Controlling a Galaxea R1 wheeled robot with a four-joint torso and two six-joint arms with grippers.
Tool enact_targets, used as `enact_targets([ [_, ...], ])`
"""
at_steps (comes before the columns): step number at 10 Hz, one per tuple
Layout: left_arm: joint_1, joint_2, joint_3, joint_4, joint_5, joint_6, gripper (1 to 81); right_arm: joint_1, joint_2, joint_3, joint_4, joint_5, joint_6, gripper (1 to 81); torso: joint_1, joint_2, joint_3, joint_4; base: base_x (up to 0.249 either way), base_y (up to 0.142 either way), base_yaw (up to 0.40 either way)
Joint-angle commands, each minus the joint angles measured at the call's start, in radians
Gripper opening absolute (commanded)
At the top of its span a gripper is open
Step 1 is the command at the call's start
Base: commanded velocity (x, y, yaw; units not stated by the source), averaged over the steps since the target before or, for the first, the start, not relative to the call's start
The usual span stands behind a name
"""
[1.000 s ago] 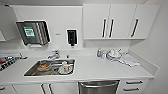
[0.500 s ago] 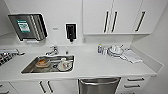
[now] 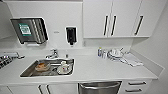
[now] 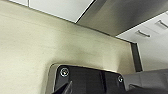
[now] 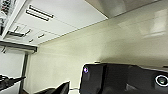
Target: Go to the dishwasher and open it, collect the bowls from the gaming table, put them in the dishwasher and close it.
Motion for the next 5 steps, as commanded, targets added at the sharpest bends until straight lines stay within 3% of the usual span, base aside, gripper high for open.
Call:
enact_targets([
  [1,-0.110,-0.168,0.180,0.018,0.057,-0.033,81.1,0.133,-0.040,-0.033,0.064,-0.128,0.016,81.1,0.062,-0.096,0.000,0.000,0.000,0.000,0.000],
  [2,-0.128,-0.196,0.235,0.020,0.063,-0.033,81.1,0.152,-0.041,-0.043,0.076,-0.130,0.018,81.1,0.085,-0.132,0.000,0.000,0.000,0.000,0.000],
  [3,-0.140,-0.199,0.265,0.024,0.078,-0.033,81.1,0.176,-0.047,-0.043,0.096,-0.131,0.018,81.1,0.109,-0.170,-0.093,0.000,0.000,0.000,0.000],
  [5,-0.147,-0.181,0.265,0.044,0.097,-0.034,81.1,0.238,-0.069,-0.011,0.133,-0.143,0.018,81.1,0.142,-0.225,-0.114,0.000,0.000,0.000,0.000],
])
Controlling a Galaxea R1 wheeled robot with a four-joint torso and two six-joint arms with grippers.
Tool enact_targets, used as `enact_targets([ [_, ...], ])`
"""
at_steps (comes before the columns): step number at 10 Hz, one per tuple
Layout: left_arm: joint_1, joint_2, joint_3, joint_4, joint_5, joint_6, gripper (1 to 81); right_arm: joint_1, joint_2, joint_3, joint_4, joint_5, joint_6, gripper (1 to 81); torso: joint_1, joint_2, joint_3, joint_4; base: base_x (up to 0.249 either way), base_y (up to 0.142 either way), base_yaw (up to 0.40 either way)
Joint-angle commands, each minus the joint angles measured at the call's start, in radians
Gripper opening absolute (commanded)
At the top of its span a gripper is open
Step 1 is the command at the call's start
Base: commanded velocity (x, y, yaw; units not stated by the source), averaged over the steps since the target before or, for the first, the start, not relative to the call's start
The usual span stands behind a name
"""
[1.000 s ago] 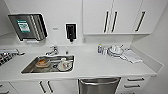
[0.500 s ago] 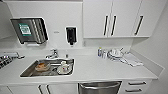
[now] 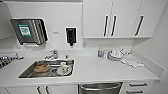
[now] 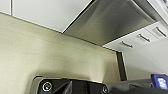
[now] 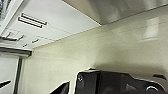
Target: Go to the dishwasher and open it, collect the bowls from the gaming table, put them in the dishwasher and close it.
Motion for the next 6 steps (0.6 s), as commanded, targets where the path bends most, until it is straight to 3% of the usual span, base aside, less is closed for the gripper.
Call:
enact_targets([
  [1,-0.066,-0.061,0.039,0.035,0.056,-0.005,81.1,0.168,-0.069,0.064,0.061,-0.083,0.002,81.1,0.063,-0.097,-0.091,0.000,0.000,0.000,0.000],
  [2,-0.066,-0.077,0.050,0.035,0.056,-0.007,81.1,0.197,-0.070,0.076,0.074,-0.096,0.002,81.1,0.085,-0.132,-0.031,0.000,0.000,0.000,0.000],
  [4,-0.085,-0.116,0.099,0.037,0.055,-0.013,81.1,0.241,-0.072,0.095,0.105,-0.097,0.002,81.1,0.122,-0.188,-0.078,0.000,0.000,0.000,0.000],
  [6,-0.105,-0.168,0.173,0.062,0.046,-0.011,81.1,0.270,-0.070,0.090,0.128,-0.128,0.001,81.1,0.162,-0.251,-0.092,0.000,0.000,0.000,0.000],
])
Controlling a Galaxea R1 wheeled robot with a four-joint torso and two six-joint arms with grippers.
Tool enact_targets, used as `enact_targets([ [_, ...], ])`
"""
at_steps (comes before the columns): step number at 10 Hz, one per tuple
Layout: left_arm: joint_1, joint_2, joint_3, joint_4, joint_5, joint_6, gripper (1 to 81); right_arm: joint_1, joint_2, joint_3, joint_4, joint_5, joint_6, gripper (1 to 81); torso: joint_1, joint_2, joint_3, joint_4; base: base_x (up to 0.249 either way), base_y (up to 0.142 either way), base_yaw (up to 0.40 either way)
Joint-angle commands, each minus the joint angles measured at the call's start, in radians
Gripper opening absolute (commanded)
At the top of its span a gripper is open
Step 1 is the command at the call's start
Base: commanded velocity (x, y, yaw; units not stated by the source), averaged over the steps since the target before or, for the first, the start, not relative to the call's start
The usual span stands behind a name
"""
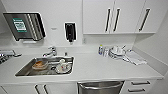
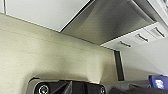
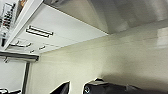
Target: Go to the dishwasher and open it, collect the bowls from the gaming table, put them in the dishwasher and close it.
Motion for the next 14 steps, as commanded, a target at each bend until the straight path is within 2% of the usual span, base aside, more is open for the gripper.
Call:
enact_targets([
  [1,-0.093,-0.121,0.115,0.061,0.027,-0.004,81.1,0.129,-0.052,0.028,0.046,-0.079,0.001,81.1,0.060,-0.093,0.000,0.000,0.000,0.000,0.000],
  [3,-0.101,-0.154,0.200,0.131,0.027,-0.006,81.1,0.135,-0.051,0.022,0.049,-0.079,-0.001,81.1,0.108,-0.169,0.000,0.000,0.000,0.000,0.000],
  [4,-0.109,-0.164,0.212,0.142,0.023,-0.006,81.1,0.135,-0.045,0.013,0.049,-0.081,-0.001,81.1,0.130,-0.205,0.000,0.000,0.000,0.000,0.000],
  [5,-0.110,-0.174,0.215,0.141,0.022,-0.006,81.1,0.141,-0.045,0.013,0.047,-0.081,-0.001,81.1,0.153,-0.242,-0.094,0.000,0.000,0.000,0.000],
  [7,-0.110,-0.167,0.201,0.138,0.023,-0.006,81.1,0.181,-0.043,0.023,0.068,-0.091,0.001,81.1,0.186,-0.298,-0.114,0.000,0.000,0.000,0.000],
  [8,-0.110,-0.163,0.194,0.135,0.023,-0.006,81.1,0.213,-0.039,0.028,0.082,-0.127,0.001,81.1,0.205,-0.329,-0.143,0.000,0.000,0.000,0.000],
  [10,-0.112,-0.164,0.192,0.136,0.022,-0.006,81.1,0.268,-0.039,0.042,0.122,-0.144,0.001,81.1,0.249,-0.399,-0.210,0.000,0.000,0.000,0.000],
  [11,-0.110,-0.163,0.192,0.136,0.022,-0.006,81.1,0.294,-0.039,0.045,0.142,-0.150,0.001,81.1,0.273,-0.435,-0.150,0.000,0.000,0.000,0.000],
  [12,-0.112,-0.163,0.192,0.138,0.022,-0.006,81.1,0.322,-0.034,0.043,0.181,-0.159,0.001,81.1,0.291,-0.464,-0.180,0.000,0.000,0.000,0.000],
  [13,-0.110,-0.163,0.192,0.139,0.020,-0.004,81.1,0.360,-0.028,0.036,0.240,-0.159,0.001,81.1,0.307,-0.486,-0.190,0.000,0.000,0.000,0.000],
  [14,-0.110,-0.161,0.192,0.141,0.020,-0.006,81.1,0.394,-0.023,0.013,0.302,-0.173,0.004,81.1,0.259,-0.414,-0.200,0.000,0.000,0.000,0.000],
])
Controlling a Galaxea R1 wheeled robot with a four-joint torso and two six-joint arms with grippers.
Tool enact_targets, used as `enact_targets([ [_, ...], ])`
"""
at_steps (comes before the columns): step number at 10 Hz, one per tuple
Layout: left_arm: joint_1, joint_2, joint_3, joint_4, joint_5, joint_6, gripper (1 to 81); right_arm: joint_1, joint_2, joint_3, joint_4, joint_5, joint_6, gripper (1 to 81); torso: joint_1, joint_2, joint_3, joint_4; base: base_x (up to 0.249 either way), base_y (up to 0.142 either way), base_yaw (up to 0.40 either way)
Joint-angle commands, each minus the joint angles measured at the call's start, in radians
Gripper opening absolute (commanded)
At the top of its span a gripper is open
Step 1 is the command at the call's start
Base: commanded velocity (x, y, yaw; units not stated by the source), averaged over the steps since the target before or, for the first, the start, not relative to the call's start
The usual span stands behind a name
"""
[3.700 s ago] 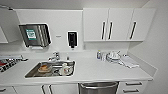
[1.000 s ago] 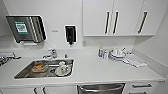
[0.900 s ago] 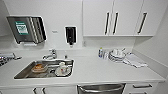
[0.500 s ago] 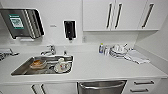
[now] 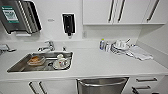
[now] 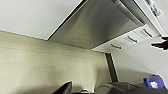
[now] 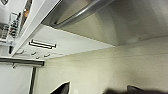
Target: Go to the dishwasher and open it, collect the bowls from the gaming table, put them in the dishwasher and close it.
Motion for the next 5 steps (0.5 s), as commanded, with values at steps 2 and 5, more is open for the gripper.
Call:
enact_targets([
  [2,-0.052,-0.053,0.025,0.034,0.024,0.001,81.1,0.231,0.012,-0.076,0.197,-0.143,0.058,81.1,0.012,-0.019,-0.001,0.000,0.000,0.000,0.000],
  [5,-0.053,-0.029,0.015,0.032,0.004,0.001,81.1,0.268,0.080,-0.161,0.187,-0.227,0.258,81.1,0.020,-0.030,-0.001,0.000,0.000,0.000,0.000],
])
